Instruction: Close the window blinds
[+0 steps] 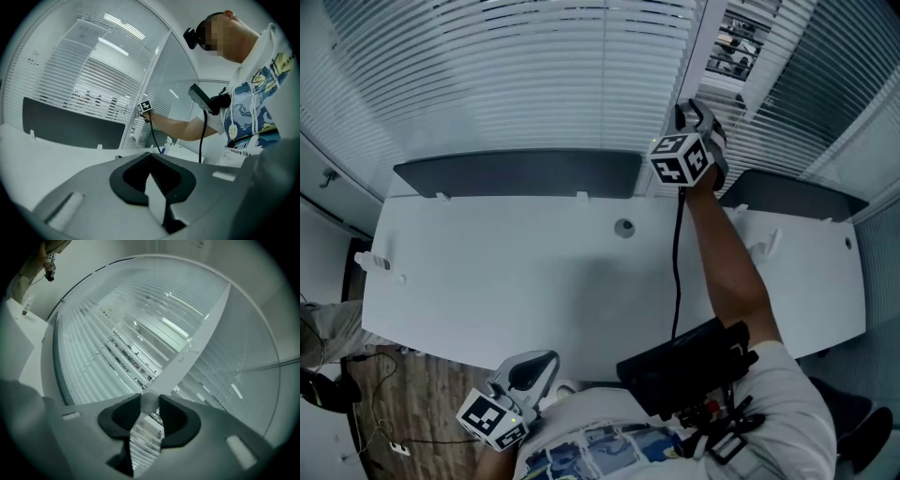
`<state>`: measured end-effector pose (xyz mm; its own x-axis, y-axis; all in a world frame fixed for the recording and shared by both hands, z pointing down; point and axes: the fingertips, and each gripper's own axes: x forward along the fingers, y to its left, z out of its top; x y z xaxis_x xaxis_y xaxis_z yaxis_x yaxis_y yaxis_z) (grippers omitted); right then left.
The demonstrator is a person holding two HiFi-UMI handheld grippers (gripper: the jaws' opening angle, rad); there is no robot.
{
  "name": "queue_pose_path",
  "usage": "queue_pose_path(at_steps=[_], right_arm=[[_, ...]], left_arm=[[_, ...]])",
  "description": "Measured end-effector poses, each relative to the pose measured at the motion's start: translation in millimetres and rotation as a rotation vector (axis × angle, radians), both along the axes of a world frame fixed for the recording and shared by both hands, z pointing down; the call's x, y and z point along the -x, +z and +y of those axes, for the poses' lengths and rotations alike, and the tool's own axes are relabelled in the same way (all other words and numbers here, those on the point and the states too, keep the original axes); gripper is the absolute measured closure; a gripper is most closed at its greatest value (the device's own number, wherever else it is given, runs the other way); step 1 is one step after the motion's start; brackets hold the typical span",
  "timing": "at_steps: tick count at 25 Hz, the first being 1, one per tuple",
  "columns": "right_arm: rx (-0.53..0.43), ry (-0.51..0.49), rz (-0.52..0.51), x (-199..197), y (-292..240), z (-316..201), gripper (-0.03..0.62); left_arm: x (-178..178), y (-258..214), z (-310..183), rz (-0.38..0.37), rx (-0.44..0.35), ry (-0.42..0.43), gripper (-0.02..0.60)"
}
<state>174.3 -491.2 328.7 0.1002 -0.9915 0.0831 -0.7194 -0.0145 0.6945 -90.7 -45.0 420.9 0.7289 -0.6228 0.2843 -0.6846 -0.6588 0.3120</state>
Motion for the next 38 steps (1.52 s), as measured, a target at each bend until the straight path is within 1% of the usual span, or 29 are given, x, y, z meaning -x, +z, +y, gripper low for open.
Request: queue_pose_path(at_steps=[2,4,7,9,12,13,15,17,19,21,22,23,28,31,36,38], right_arm=[[-0.006,-0.008,-0.042,0,0,1,0.47],[-0.017,-0.016,-0.106,-1,-2,2,0.468],[-0.017,-0.026,-0.245,-4,-3,6,0.457],[0.004,-0.046,-0.404,-5,-2,7,0.448],[0.037,-0.077,-0.709,-9,1,7,0.441],[0.042,-0.081,-0.794,-10,1,8,0.441],[0.046,-0.08,-0.925,-11,-3,9,0.441],[0.054,-0.07,-1.034,-11,-2,8,0.441],[0.061,-0.054,-1.099,-11,0,7,0.441],[0.056,-0.036,-1.101,-12,1,5,0.441],[0.053,-0.024,-1.087,-13,1,4,0.441],[0.048,-0.013,-1.07,-14,1,4,0.462],[0.031,0.0,-0.981,-16,-1,4,0.468],[0.034,0.005,-0.893,-15,0,4,0.468],[0.035,-0.007,-0.71,-11,0,1,0.47],[0.035,-0.006,-0.657,-10,1,1,0.47]], left_arm=[[0,0,0,0.001,0.0,0.001,0.58],[-1,0,0,0.0,-0.002,0.002,0.58],[1,0,0,0.001,0.002,-0.001,0.58],[1,2,0,0.005,0.004,0.002,0.58],[-1,2,0,0.003,0.004,0.012,0.58],[-2,2,0,0.003,0.004,0.014,0.58],[-1,2,-1,0.003,0.003,0.015,0.58],[0,2,-2,0.002,0.003,0.012,0.58],[1,2,-2,0.002,0.001,0.012,0.58],[0,2,-2,0.002,0.0,0.014,0.58],[1,2,-2,0.001,0.0,0.013,0.58],[1,2,-2,0.002,0.0,0.01,0.58],[2,-1,-1,0.003,-0.002,0.003,0.58],[2,0,-1,0.001,0.0,0.002,0.58],[2,0,-1,-0.001,0.0,0.005,0.58],[2,0,-1,-0.001,-0.001,0.005,0.58]])
